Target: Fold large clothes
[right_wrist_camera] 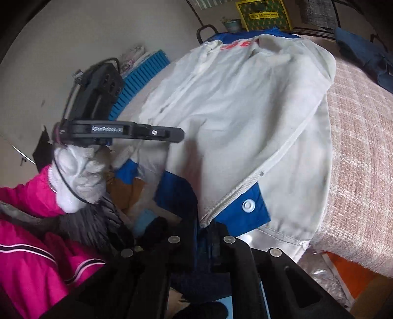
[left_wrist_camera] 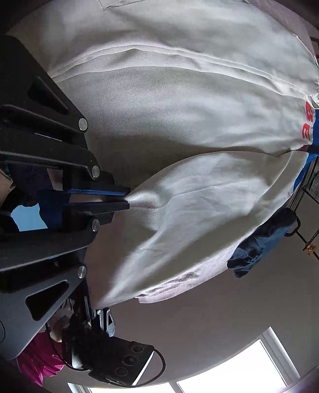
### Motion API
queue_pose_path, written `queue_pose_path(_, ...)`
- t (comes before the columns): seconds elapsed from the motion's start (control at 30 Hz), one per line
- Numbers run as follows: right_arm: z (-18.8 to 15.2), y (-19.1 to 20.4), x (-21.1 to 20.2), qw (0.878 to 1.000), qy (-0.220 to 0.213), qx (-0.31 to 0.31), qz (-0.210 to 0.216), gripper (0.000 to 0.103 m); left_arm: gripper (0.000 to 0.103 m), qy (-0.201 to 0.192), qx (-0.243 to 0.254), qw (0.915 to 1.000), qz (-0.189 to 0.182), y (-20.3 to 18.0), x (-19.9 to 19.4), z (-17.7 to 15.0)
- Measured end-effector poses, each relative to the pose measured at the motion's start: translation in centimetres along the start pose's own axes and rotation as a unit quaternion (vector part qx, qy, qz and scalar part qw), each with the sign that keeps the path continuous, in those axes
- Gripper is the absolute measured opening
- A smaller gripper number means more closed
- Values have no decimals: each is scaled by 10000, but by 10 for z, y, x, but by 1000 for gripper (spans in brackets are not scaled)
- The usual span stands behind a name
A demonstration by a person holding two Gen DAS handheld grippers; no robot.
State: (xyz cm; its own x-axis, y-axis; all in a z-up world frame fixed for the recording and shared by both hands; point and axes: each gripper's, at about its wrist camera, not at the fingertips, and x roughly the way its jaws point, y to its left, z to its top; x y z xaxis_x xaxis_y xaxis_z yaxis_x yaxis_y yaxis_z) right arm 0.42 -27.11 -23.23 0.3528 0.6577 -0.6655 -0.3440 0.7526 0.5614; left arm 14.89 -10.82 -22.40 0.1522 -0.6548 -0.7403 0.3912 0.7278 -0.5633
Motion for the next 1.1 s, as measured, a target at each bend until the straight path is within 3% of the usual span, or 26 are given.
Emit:
queue_pose_path(0.07, 2, -8, -21, 9967, -357, 401, 612, 3, 2, 43, 74, 9999, -59, -3, 2, -3)
queue_pose_path(0.13, -3, -29, -27, 9925, -442, 881, 724, 3, 2, 119, 240, 9996, 70, -8, 9, -7)
queue_pose_path(0.27, -19, -59, -8, 9906, 141, 1355, -129, 2, 2, 286, 319, 9990, 134, -13, 24, -11)
queue_pose_path(0.4, -23, -54, 0, 9914, 438, 1102, -545, 2, 2, 314, 531, 9979, 222, -25, 30, -13)
queue_pose_path(0.53, -16, -43, -7, 9931, 351, 943, -607, 3, 2, 289, 575, 9975, 283, -32, 34, -10)
queue_pose_path(0.63, -11, -33, -20, 9961, 59, 803, -366, 3, 2, 219, 625, 9974, 274, -34, 31, -11)
queue_pose_path(0.77, -19, -47, -1, 9906, 632, 766, -945, 3, 2, 374, 801, 9951, 435, -35, 42, -17)
queue_pose_path(0.83, -21, -52, 4, 9905, 682, 819, -865, 9, 2, 366, 854, 9945, 485, -32, 39, -20)
queue_pose_path(0.87, -20, -53, 3, 9910, 596, 815, -878, 18, 2, 368, 867, 9944, 490, -32, 39, -20)
queue_pose_path(0.9, -17, -54, -2, 9922, 434, 825, -824, 33, 2, 374, 882, 9941, 507, -33, 38, -20)
queue_pose_path(0.93, -13, -55, -7, 9934, 241, 856, -723, 37, 2, 379, 884, 9940, 518, -33, 38, -20)
queue_pose_path(1.0, -2, -61, -16, 9934, -136, 999, -552, 38, 2, 388, 890, 9938, 536, -34, 39, -20)
queue_pose_path(1.1, 21, -80, -14, 9887, -442, 1294, -618, 37, 2, 407, 866, 9939, 546, -35, 40, -18)
